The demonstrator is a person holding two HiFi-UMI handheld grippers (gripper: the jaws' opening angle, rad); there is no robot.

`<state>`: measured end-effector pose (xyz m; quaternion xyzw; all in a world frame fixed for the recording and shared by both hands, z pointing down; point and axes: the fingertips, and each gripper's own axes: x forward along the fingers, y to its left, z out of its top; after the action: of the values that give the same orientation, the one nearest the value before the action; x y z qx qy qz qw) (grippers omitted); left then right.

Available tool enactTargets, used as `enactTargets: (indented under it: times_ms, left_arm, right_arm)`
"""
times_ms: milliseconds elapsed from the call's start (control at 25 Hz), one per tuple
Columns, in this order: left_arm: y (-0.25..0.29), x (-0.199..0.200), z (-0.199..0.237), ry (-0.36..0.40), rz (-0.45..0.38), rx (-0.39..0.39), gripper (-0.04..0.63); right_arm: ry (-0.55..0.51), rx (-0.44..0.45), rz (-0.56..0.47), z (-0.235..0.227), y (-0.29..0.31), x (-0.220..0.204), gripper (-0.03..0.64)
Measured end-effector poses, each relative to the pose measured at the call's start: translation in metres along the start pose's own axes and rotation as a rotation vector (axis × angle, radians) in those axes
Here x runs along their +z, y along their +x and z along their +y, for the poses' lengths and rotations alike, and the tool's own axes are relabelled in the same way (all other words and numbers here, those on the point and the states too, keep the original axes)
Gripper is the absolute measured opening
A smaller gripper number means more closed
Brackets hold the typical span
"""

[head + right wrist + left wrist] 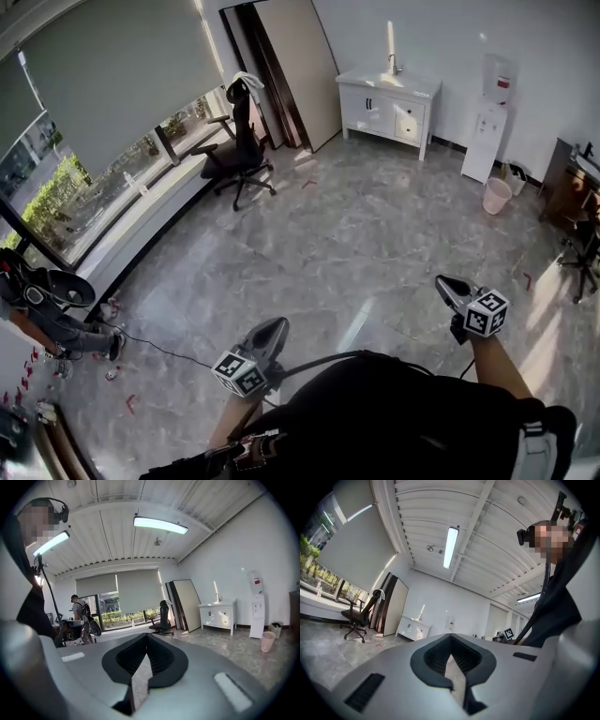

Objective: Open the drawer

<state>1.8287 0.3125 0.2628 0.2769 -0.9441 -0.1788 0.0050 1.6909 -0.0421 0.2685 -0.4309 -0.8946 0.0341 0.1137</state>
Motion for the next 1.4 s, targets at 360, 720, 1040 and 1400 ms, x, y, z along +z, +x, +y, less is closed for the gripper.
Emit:
enactTargets:
  times_ms: [360, 720, 1040, 1400]
  left_arm:
    - [0.113, 0.022, 0.036, 0.014, -0.038, 0.142, 0.000]
    - [0.230, 0.013, 0.059, -0.003, -0.038, 0.149, 0.000]
    - [0.291, 0.021, 0.118, -0.042, -0.003, 0.082, 0.000]
    - [0.357, 0.072, 0.237, -0.034, 0.005, -0.036, 0.000]
  right_arm:
    - [-0.053, 0.131, -0.014, -0.123, 0.091, 0.066, 0.002]
    - [-0.027, 0.131, -0.002, -0.237, 0.129, 0.072, 0.002]
    - [-0.007, 0.057, 0.000, -0.276, 0.162, 0.080, 0.002]
    - [-0.031, -0.045, -0.030, -0.300, 0.256, 0.128, 0.002]
